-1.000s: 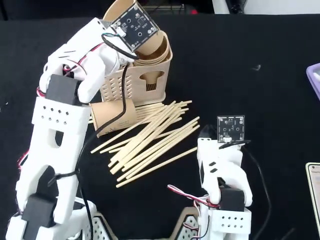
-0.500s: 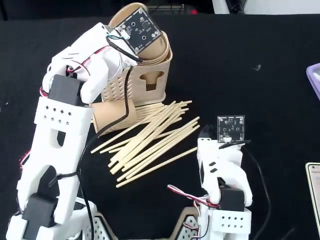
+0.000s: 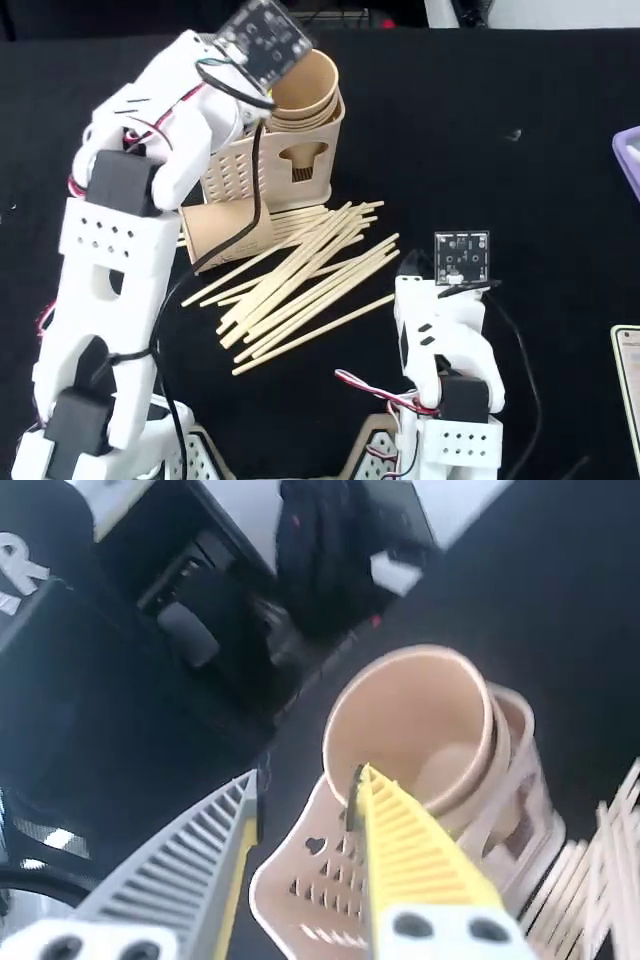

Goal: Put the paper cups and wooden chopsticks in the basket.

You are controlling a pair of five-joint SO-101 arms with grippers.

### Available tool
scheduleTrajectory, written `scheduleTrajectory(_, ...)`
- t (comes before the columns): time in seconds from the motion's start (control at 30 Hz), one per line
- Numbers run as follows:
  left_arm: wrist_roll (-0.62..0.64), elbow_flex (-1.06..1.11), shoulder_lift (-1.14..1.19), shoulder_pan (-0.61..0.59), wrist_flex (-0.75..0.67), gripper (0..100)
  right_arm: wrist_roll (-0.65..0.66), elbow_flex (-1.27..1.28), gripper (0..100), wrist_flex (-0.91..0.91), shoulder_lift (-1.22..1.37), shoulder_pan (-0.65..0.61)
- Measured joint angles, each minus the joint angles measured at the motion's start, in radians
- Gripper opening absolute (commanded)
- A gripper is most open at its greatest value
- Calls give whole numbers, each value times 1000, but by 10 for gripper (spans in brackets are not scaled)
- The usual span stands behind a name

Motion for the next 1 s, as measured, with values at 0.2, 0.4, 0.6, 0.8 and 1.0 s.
scheduleTrajectory(0.2, 224, -31, 3, 20, 63, 166, 0, 0, 15, 0, 0, 0)
scheduleTrajectory(0.4, 485, 72, 80, 25, -84, 166, 0, 0, 15, 0, 0, 0)
scheduleTrajectory(0.6, 568, 167, 84, 29, -121, 166, 0, 0, 15, 0, 0, 0)
scheduleTrajectory(0.8, 577, 269, 86, 43, -147, 166, 0, 0, 15, 0, 0, 0)
scheduleTrajectory(1.0, 574, 361, 87, 41, -293, 166, 0, 0, 15, 0, 0, 0)
